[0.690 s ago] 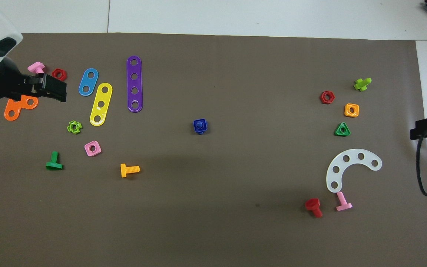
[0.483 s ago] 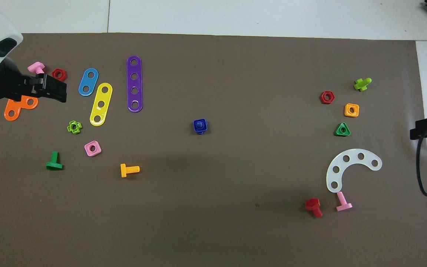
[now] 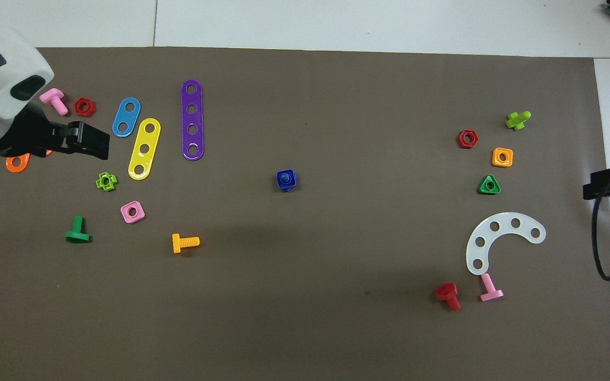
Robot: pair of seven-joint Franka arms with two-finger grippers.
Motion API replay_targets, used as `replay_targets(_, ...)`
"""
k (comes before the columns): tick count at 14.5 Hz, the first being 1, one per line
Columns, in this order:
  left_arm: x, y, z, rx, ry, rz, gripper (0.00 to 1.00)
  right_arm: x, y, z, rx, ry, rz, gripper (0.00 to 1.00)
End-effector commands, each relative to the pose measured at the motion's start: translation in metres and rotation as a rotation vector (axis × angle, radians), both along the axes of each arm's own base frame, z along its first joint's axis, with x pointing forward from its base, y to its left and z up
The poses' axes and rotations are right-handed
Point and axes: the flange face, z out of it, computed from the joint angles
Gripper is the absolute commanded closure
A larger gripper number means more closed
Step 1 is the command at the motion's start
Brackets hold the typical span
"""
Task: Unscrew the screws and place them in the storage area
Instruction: 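Move the left gripper over the blue nut on the bolt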
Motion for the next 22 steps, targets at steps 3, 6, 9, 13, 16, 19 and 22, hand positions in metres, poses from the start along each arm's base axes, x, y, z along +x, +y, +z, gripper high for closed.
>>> replay_targets(3,-0.002,-0.088,-0.058,-0.042,0.000,0.014,0.03,-0.007,0.002,0.000,0.019,0.002,-0.006,0.00)
replay_targets(6,0.008,-0.141,-0.112,-0.092,-0.041,0.046,0.03,-0.007,0.002,0.000,0.019,0.002,-0.007,0.00)
replay_targets(9,0.007,-0.182,-0.150,-0.113,-0.053,0.057,0.05,-0.007,0.002,0.001,0.019,0.001,-0.006,0.00)
replay_targets(13,0.007,-0.237,-0.211,-0.106,-0.070,0.039,0.05,-0.007,0.002,0.000,0.019,0.002,-0.007,0.00)
replay_targets(16,0.006,-0.252,-0.243,-0.102,-0.086,0.023,0.09,-0.007,0.002,0.000,0.019,0.002,-0.007,0.00)
replay_targets(19,0.001,-0.267,-0.267,-0.098,-0.090,0.001,0.12,-0.007,0.002,0.000,0.019,0.002,-0.007,0.00)
replay_targets(22,-0.007,-0.271,-0.282,-0.099,-0.100,-0.011,0.16,-0.007,0.002,0.000,0.019,0.002,-0.007,0.00)
